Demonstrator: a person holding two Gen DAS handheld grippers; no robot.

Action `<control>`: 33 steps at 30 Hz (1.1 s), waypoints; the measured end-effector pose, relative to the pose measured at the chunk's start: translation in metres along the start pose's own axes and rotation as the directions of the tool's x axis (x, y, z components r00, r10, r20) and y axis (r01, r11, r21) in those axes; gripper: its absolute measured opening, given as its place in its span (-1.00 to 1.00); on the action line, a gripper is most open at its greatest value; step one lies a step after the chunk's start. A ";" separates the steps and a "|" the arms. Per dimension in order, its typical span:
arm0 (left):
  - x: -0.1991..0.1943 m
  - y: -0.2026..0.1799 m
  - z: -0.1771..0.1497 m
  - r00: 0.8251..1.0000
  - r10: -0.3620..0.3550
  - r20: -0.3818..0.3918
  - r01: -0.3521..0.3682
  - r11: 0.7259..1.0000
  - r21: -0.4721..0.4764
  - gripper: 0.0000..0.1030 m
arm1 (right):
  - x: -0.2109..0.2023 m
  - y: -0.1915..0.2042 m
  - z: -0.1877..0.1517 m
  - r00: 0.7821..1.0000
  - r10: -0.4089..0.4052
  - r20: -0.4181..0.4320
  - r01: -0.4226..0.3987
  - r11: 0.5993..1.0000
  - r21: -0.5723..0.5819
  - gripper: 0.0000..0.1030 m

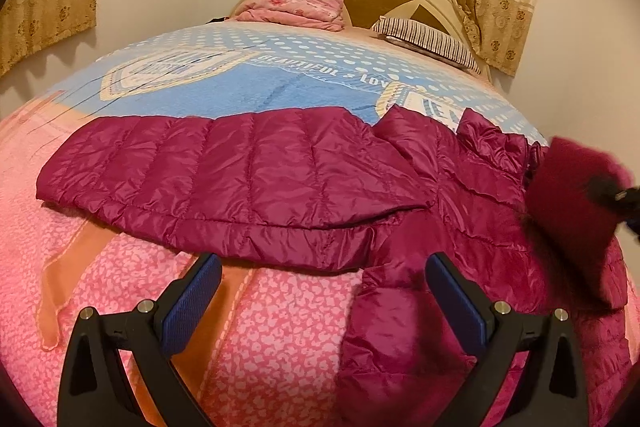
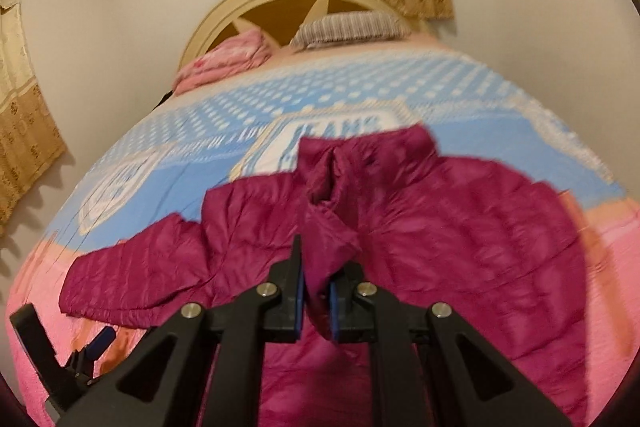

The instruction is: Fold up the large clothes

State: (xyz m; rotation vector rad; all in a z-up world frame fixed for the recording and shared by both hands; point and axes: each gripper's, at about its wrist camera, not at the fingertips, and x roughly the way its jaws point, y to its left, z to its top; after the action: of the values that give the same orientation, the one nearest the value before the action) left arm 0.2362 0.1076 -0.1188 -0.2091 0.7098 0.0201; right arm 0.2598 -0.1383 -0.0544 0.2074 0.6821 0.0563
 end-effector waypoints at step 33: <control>0.009 -0.012 0.001 0.999 0.020 -0.041 -0.018 0.998 0.052 0.98 | 0.006 -0.148 -0.034 0.974 -0.172 -0.146 0.206 0.941 0.267 -0.17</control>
State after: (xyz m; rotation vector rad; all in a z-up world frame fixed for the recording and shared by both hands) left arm 0.2444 0.0955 -0.1213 -0.1534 0.7529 0.0157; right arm 0.2410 -0.2763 -0.1144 0.4132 0.8278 -0.2162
